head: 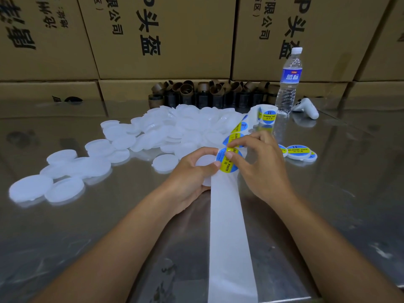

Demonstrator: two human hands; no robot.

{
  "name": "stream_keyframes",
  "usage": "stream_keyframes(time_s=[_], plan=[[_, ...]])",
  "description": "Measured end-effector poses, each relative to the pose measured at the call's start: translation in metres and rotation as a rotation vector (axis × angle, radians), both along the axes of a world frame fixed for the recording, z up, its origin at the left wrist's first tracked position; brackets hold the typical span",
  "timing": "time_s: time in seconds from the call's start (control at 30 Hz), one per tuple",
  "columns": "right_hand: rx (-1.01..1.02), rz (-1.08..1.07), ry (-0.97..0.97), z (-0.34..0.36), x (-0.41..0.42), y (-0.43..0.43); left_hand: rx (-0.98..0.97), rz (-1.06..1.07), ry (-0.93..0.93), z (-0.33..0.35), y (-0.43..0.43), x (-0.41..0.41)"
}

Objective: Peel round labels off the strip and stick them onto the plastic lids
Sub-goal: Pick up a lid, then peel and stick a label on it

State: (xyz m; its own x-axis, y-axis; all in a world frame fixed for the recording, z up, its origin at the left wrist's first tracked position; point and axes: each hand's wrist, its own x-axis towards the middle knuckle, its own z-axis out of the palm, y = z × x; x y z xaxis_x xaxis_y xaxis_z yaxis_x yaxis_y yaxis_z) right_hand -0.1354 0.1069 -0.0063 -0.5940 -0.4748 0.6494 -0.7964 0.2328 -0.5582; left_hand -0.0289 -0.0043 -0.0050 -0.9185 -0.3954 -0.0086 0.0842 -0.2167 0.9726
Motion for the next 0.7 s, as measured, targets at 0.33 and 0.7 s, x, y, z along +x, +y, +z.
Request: stream_keyframes(time_s=[0.33,0.7], plan=[[0.017,0.130,-0.060,0.000,0.006,0.000,0.042,0.048,-0.024,0.002,0.004,-0.004],[0.023,0.277,-0.315,0.004,0.012,0.001,0.141,0.052,-0.032,0.004,0.002,-0.003]])
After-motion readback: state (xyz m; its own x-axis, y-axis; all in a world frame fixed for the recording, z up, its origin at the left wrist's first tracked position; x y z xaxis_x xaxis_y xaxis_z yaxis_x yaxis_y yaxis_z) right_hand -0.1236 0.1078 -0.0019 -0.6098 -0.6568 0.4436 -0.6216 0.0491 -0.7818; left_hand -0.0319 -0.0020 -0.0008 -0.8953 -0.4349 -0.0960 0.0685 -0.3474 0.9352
